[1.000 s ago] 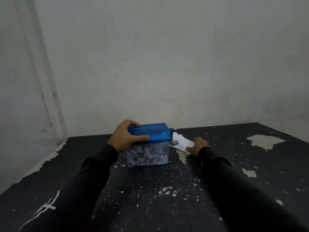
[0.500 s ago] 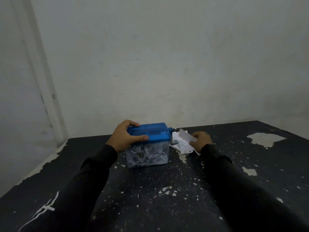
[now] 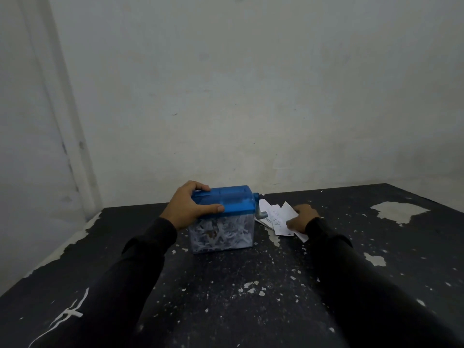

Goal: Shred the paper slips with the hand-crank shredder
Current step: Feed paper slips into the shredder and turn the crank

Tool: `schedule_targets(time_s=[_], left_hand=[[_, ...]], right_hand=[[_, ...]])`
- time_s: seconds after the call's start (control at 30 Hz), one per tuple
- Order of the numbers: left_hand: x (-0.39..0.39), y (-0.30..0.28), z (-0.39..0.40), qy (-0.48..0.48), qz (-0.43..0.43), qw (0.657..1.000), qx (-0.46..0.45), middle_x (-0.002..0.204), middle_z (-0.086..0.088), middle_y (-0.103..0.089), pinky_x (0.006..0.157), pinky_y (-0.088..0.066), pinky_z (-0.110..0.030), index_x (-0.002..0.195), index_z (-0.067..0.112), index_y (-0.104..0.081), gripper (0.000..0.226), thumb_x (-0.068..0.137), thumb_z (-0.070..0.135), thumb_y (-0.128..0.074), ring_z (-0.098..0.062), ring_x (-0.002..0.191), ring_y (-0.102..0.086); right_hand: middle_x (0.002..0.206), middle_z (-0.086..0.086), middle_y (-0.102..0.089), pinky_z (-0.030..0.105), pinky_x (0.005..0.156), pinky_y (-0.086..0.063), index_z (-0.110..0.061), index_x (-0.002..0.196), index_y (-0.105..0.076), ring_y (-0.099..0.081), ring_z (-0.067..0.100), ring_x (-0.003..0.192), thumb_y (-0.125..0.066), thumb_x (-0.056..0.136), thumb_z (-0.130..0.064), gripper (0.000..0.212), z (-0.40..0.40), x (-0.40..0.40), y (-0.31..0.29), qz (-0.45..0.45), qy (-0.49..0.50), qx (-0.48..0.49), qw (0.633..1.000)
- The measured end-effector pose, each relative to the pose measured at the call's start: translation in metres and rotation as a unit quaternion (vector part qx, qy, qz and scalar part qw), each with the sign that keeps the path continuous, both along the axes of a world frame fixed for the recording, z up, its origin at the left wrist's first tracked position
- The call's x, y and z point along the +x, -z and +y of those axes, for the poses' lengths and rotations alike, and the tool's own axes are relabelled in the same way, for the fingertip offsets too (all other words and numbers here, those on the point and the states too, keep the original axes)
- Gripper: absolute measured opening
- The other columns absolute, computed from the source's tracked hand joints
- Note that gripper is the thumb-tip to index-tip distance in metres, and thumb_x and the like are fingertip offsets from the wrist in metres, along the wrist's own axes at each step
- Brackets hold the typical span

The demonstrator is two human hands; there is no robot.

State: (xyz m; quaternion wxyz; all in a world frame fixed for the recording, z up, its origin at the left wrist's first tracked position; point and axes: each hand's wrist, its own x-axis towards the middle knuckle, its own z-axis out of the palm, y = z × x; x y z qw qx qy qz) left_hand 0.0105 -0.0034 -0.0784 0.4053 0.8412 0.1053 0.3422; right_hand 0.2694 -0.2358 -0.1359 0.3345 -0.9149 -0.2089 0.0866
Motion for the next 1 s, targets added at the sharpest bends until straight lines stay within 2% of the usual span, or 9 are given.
schedule_targets(time_s=[0.13, 0.23, 0.4, 0.47, 0.57, 0.7, 0.83, 0.93, 1.0], left_hand=[[0.001, 0.0, 0.001, -0.003, 0.005, 1.0, -0.005, 0.119, 0.002, -0.063, 0.078, -0.058, -0.025, 0.109, 0.021, -0.065, 0.063, 0.06, 0.044, -0.097, -0.014, 0.104, -0.065], [0.0, 0.001, 0.0, 0.0, 0.003, 1.0, -0.01, 0.119, 0.001, -0.063, 0.077, -0.058, -0.024, 0.11, 0.02, -0.065, 0.066, 0.057, 0.046, -0.095, -0.013, 0.103, -0.065], [0.0, 0.0, -0.001, 0.002, -0.001, 1.0, -0.014, 0.119, 0.001, -0.063, 0.077, -0.059, -0.024, 0.11, 0.019, -0.065, 0.068, 0.055, 0.047, -0.094, -0.014, 0.103, -0.066], [0.0, 0.0, -0.002, 0.003, -0.001, 1.0, -0.013, 0.119, 0.001, -0.063, 0.078, -0.059, -0.025, 0.109, 0.019, -0.065, 0.068, 0.055, 0.047, -0.094, -0.014, 0.103, -0.066], [0.0, 0.0, -0.002, 0.005, -0.001, 1.0, -0.015, 0.119, 0.001, -0.063, 0.078, -0.059, -0.025, 0.109, 0.019, -0.065, 0.07, 0.054, 0.05, -0.094, -0.013, 0.103, -0.066], [-0.001, 0.0, 0.0, 0.012, -0.002, 1.0, -0.014, 0.12, 0.0, -0.064, 0.08, -0.06, -0.028, 0.108, 0.021, -0.065, 0.081, 0.046, 0.064, -0.093, -0.013, 0.103, -0.067], [-0.002, 0.0, -0.001, 0.008, -0.002, 1.0, -0.014, 0.119, 0.0, -0.064, 0.082, -0.06, -0.03, 0.107, 0.022, -0.065, 0.078, 0.047, 0.063, -0.094, -0.015, 0.104, -0.066], [-0.002, -0.001, -0.003, 0.007, -0.003, 1.0, -0.014, 0.119, 0.0, -0.063, 0.077, -0.058, -0.023, 0.107, 0.019, -0.065, 0.068, 0.055, 0.05, -0.095, -0.015, 0.104, -0.066], [-0.001, -0.001, -0.003, 0.006, -0.004, 1.0, -0.018, 0.119, 0.0, -0.063, 0.078, -0.058, -0.023, 0.108, 0.019, -0.065, 0.067, 0.055, 0.048, -0.094, -0.015, 0.104, -0.065]], right_hand=[[0.137, 0.018, -0.059, 0.039, 0.099, -0.051, -0.006, 0.139, -0.055, -0.059, 0.035, 0.123, -0.069, 0.087, -0.018, 0.055, 0.002, 0.0, -0.001, -0.027, 0.05, 0.003, 0.998], [0.144, 0.018, -0.052, 0.044, 0.106, -0.047, -0.01, 0.144, -0.046, -0.052, 0.037, 0.13, -0.071, 0.088, -0.021, 0.062, -0.005, 0.004, 0.0, -0.04, 0.071, -0.006, 0.997], [0.146, 0.012, -0.045, 0.053, 0.115, -0.033, -0.024, 0.132, -0.061, -0.035, 0.038, 0.139, -0.063, 0.092, -0.051, 0.048, -0.011, -0.002, -0.005, -0.17, 0.078, -0.124, 0.975], [0.149, 0.014, -0.043, 0.055, 0.116, -0.029, -0.024, 0.129, -0.065, -0.032, 0.039, 0.141, -0.059, 0.086, -0.07, 0.063, -0.007, -0.007, -0.01, -0.181, 0.06, -0.17, 0.967], [0.158, 0.017, -0.034, 0.057, 0.117, -0.025, -0.022, 0.14, -0.058, -0.026, 0.042, 0.145, -0.057, 0.068, -0.09, 0.099, 0.0, -0.011, -0.01, -0.134, 0.023, -0.241, 0.961], [0.163, 0.018, -0.024, 0.058, 0.119, -0.022, -0.018, 0.147, -0.049, -0.019, 0.044, 0.149, -0.068, 0.065, -0.085, 0.107, 0.001, -0.005, -0.003, -0.099, 0.032, -0.232, 0.967], [0.15, 0.013, -0.047, 0.055, 0.116, -0.03, -0.016, 0.141, -0.053, -0.037, 0.039, 0.141, -0.075, 0.057, -0.081, 0.108, 0.007, 0.016, 0.007, -0.038, 0.037, -0.184, 0.981], [0.131, 0.011, -0.063, 0.052, 0.11, -0.035, -0.017, 0.124, -0.064, -0.05, 0.038, 0.128, -0.081, 0.061, -0.07, 0.084, 0.009, 0.035, 0.019, -0.022, 0.032, -0.12, 0.992], [0.126, 0.009, -0.066, 0.052, 0.108, -0.036, -0.02, 0.112, -0.07, -0.051, 0.038, 0.126, -0.082, 0.067, -0.063, 0.064, 0.003, 0.028, 0.012, -0.032, 0.034, -0.088, 0.995]])
